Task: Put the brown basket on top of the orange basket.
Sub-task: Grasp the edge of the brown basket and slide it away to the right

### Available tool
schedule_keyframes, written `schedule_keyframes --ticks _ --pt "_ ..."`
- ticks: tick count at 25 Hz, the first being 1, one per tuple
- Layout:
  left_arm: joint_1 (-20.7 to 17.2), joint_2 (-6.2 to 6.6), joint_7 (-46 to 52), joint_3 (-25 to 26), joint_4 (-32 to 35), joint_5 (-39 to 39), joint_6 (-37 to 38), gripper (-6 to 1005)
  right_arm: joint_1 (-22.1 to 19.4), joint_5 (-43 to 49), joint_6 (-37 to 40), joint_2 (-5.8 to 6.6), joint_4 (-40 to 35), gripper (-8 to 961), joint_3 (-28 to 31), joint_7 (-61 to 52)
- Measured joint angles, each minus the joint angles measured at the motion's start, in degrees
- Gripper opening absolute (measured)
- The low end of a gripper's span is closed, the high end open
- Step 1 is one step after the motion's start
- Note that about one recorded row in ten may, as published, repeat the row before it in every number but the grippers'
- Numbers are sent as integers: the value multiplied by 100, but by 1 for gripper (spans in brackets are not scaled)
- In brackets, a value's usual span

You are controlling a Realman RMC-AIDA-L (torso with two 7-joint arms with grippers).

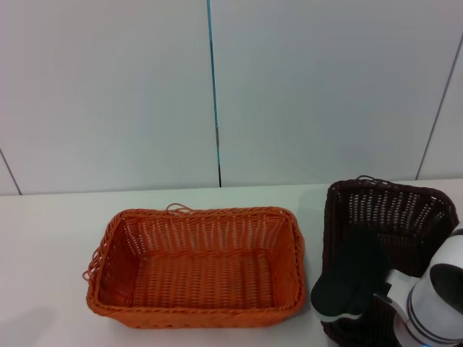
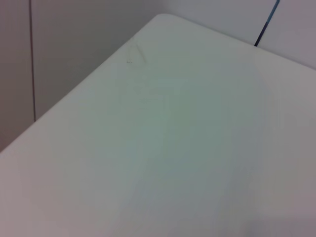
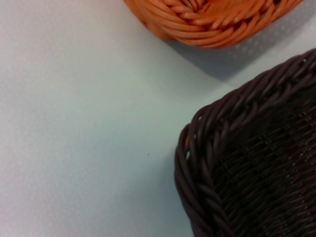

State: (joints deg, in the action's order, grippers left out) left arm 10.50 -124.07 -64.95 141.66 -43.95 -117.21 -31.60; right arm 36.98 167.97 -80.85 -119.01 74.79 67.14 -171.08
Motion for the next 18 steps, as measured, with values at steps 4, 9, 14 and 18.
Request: schedule_keyframes --ticks 4,9,14,18 --pt "2 5 12 3 1 0 2 712 7 3 -2 1 7 201 23 -35" --pt "18 7 26 8 2 0 5 710 8 9 -94 18 47 184 192 -41" --pt "34 7 45 12 5 1 7 709 -15 10 -376 26 229 165 418 27" --pt "41 11 49 14 23 0 11 708 -37 7 -796 36 640 159 741 178"
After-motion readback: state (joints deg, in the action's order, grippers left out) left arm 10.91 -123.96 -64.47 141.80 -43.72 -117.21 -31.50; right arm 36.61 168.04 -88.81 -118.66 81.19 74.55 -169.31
